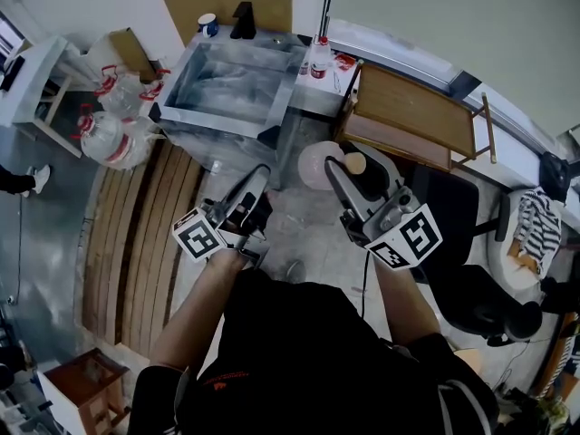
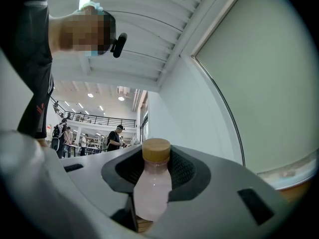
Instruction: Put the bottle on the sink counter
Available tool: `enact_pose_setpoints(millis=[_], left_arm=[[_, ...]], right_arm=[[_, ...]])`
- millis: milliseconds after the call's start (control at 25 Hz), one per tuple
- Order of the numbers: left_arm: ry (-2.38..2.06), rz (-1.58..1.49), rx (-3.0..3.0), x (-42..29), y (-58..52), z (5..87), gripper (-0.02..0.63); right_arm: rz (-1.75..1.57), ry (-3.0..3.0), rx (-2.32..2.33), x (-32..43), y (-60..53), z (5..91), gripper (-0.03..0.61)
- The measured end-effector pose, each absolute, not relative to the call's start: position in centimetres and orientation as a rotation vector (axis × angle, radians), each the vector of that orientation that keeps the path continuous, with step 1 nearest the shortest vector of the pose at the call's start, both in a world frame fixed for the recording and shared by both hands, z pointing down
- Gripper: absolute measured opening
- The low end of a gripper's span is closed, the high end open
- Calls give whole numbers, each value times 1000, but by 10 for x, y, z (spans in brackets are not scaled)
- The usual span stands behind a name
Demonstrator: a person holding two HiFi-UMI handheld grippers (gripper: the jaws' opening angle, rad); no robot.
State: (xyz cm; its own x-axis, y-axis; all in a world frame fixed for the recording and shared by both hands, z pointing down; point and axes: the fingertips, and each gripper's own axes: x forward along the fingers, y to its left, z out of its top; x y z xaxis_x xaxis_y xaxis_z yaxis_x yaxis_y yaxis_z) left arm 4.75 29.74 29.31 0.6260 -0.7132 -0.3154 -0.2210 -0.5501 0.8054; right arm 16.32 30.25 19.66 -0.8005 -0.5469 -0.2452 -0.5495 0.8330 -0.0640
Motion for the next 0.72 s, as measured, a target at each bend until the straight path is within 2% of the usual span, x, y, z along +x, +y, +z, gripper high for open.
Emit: enact_pose_setpoints(millis=[720], left_arm=[[-809,-819,2139,1,219,303,17]], right_arm=[[-5,2788,-912,150,227,219,129]])
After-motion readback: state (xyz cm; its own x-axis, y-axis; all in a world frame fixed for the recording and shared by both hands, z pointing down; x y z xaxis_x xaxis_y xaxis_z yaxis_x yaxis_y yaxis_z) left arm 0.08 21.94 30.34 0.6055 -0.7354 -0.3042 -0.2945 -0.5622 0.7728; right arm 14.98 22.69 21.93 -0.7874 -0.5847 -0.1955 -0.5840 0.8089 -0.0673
